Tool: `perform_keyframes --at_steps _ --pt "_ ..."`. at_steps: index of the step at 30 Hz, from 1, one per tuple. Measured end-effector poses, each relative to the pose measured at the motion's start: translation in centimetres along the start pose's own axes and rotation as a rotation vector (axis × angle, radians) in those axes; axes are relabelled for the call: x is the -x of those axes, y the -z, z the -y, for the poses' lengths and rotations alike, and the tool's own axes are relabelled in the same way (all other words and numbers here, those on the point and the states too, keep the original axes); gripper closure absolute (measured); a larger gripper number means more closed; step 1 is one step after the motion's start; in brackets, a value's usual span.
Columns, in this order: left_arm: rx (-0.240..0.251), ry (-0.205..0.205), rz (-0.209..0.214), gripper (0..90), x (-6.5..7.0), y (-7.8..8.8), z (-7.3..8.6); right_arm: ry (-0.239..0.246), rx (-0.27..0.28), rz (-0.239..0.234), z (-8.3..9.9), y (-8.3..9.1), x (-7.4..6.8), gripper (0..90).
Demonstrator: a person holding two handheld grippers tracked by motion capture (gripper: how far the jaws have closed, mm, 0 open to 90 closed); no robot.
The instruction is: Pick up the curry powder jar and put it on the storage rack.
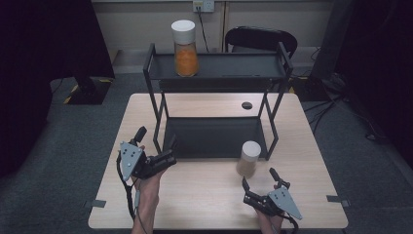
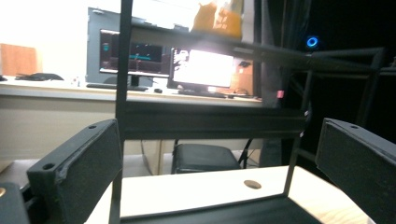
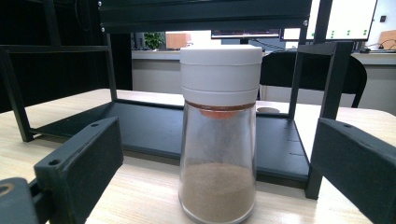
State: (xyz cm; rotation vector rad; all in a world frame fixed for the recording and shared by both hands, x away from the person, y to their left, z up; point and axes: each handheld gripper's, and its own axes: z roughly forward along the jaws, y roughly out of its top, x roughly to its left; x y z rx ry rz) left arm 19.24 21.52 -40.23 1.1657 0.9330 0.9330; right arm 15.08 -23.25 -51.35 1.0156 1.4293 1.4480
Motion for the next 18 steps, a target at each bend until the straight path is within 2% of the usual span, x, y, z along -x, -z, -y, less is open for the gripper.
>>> perform_keyframes --at_steps 7,11,15,16,18 --pt "-0.045 -0.015 -0.007 0.0 0.4 0.5 2.0 0.0 0.0 0.0 0.0 0.0 0.0 1.5" --pt "-0.048 -0.005 -0.009 0.0 0.6 0.6 2.9 0.0 0.0 0.0 0.0 0.0 0.0 1.5" --pt "-0.046 -0.018 -0.02 0.0 1.1 1.1 4.3 0.0 0.0 0.0 0.0 0.0 0.0 1.5" --pt "-0.033 -0.024 -0.02 0.0 1.2 1.5 5.0 0.0 0.0 0.0 0.0 0.0 0.0 1.5" --pt "-0.04 -0.048 -0.03 0.0 1.7 1.9 5.7 0.0 0.0 0.0 0.0 0.0 0.0 1.5"
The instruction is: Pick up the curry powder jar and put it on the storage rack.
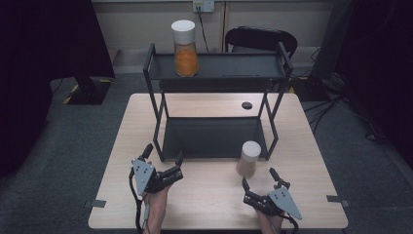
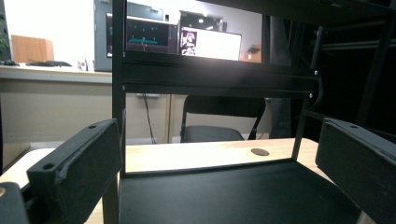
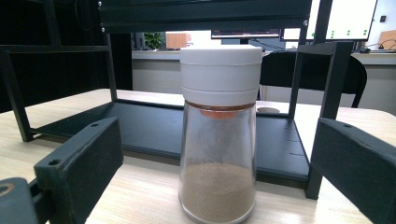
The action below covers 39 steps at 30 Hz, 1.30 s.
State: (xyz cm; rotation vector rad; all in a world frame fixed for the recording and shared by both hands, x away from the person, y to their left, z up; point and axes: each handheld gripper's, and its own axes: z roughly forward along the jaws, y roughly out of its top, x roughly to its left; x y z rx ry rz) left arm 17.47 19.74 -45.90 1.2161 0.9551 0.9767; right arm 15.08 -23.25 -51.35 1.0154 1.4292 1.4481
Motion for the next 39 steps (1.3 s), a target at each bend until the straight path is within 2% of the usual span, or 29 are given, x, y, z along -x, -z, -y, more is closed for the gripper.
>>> perform_keyframes --at_steps 2,5,8,14,17,19,26,29,34,39 --pt "-0.006 -0.007 -0.006 0.0 0.3 0.3 0.8 0.0 0.0 0.0 0.0 0.0 0.0 1.5" --pt "-0.015 0.012 -0.003 0.0 0.3 0.5 1.9 0.0 0.0 0.0 0.0 0.0 0.0 1.5" --pt "-0.01 -0.005 -0.023 0.0 0.5 0.6 3.0 0.0 0.0 0.0 0.0 0.0 0.0 1.5" --pt "-0.041 -0.015 -0.014 0.0 0.4 0.6 4.2 0.0 0.0 0.0 0.0 0.0 0.0 1.5" --pt "-0.054 -0.03 -0.019 0.0 0.6 0.5 4.4 0.0 0.0 0.0 0.0 0.0 0.0 1.5" --pt "-0.046 -0.027 -0.017 0.0 0.5 0.4 4.7 0.001 0.0 0.0 0.0 0.0 0.0 1.5" --pt "-0.066 -0.035 -0.033 0.0 0.8 0.4 5.5 0.001 0.001 -0.005 0.0 0.0 0.1 1.5" --pt "-0.08 -0.058 -0.036 0.0 1.0 0.3 5.6 0.0 0.001 -0.005 0.0 0.0 0.1 1.4" --pt "-0.074 -0.046 -0.043 0.0 1.0 0.4 5.9 0.0 0.0 -0.004 0.0 0.0 0.1 1.5" --pt "-0.08 -0.052 -0.053 0.0 1.2 0.3 5.8 0.0 0.0 -0.002 0.0 0.0 0.0 1.5"
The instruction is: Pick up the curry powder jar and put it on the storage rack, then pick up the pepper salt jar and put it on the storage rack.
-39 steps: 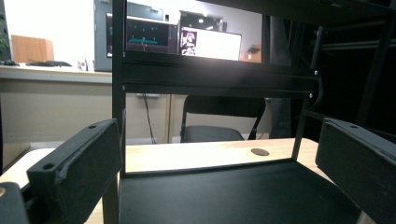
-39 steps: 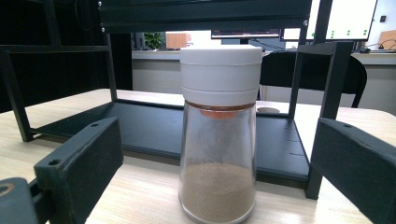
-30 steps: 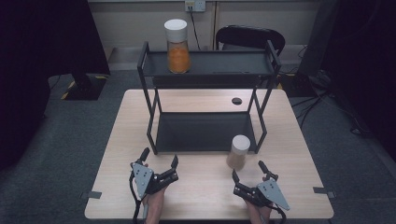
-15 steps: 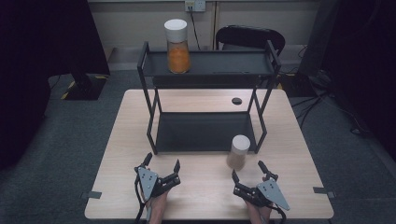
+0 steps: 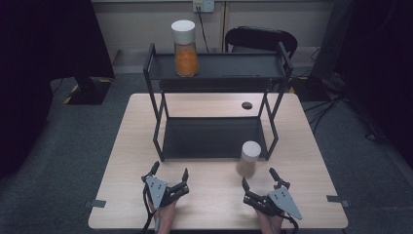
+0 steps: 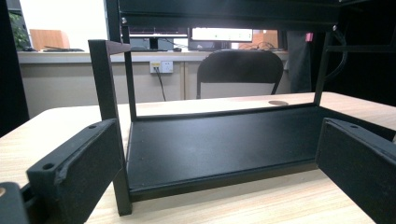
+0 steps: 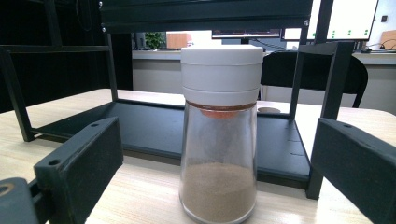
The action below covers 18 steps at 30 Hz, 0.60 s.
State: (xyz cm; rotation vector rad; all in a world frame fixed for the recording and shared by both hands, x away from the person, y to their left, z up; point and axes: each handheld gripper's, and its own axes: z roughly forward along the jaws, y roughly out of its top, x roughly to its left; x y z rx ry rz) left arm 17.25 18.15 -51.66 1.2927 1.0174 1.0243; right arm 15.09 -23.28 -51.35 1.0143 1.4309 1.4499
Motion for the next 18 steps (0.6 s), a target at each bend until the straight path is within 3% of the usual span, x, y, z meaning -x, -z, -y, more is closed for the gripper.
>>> perform_keyframes --at_steps 18 --pt "-0.004 -0.003 0.0 0.0 0.0 -0.02 -0.06 -0.004 0.0 0.002 0.0 -0.03 0.03 0.9"
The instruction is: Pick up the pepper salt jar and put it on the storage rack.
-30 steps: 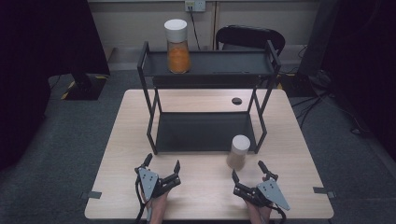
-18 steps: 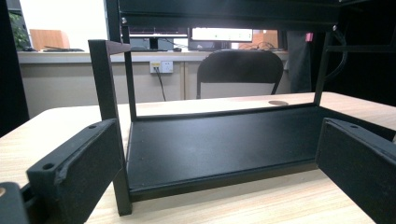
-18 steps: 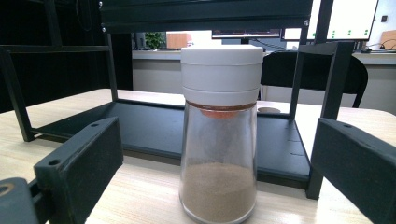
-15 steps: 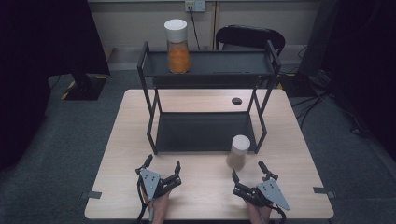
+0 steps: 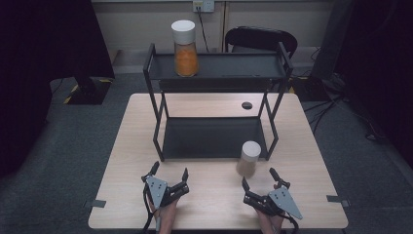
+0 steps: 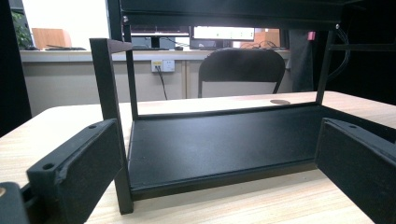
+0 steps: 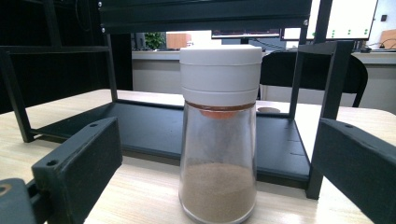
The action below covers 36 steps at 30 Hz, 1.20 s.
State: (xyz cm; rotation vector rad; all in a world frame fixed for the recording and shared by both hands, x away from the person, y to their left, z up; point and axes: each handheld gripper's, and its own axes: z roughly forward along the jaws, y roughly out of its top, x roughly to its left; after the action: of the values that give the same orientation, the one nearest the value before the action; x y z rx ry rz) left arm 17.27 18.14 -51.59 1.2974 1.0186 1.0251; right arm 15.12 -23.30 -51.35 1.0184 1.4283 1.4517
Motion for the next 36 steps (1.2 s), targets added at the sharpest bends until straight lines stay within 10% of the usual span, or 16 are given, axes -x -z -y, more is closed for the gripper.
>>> perform_keyframes --at_steps 36 --pt "-0.001 0.0 -0.015 0.3 0.2 0.0 0.0 0.004 0.024 -0.031 -3.0 -1.5 -0.2 0.8"
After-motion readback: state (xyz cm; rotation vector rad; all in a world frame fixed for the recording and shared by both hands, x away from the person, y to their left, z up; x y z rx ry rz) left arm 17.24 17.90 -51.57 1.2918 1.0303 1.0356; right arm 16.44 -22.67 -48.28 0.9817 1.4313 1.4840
